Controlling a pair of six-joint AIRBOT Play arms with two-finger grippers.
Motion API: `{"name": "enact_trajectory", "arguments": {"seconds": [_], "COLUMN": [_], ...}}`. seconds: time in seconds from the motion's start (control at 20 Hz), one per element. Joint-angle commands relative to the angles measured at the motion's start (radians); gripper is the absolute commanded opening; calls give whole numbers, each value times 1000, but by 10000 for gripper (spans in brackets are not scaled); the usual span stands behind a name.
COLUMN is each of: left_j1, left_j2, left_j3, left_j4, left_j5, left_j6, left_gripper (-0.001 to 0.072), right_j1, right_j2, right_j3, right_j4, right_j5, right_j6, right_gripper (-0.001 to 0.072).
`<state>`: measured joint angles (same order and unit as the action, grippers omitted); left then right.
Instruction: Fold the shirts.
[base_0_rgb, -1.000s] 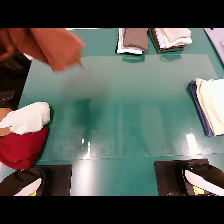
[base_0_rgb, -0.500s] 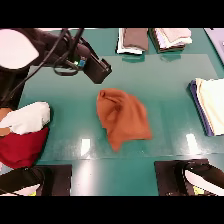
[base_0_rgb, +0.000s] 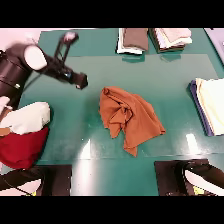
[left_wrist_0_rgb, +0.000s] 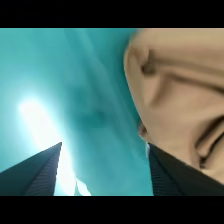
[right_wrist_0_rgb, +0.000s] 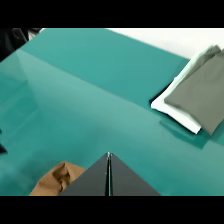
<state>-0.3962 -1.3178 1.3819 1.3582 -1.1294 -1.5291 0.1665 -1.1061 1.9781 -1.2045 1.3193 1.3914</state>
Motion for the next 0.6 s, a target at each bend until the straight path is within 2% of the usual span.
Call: {"name": "enact_trajectory", "arguments": {"seconds": [0.0, 0.15, 0.25, 0.55], "left_j1": [35, -11, -55, -144], "left_j2": [-2, -2, -5, -99], "left_j3": [-289, -431, -451, -450], "left_j4": [-242, -404, -416, -525], "left_j5": [200, 355, 402, 408], "left_j6": [58, 152, 172, 178], "left_gripper": [620, 620, 620, 620], "right_j1": [0, 0, 0, 0], "right_j2": [0, 0, 0, 0], "right_j3": [-56, -111, -143, -180], "right_j4": [0, 0, 0, 0], "right_j5": [0, -8, -10, -8], "right_j6": [10, 14, 15, 16], "right_gripper": [20, 20, 20, 20]}}
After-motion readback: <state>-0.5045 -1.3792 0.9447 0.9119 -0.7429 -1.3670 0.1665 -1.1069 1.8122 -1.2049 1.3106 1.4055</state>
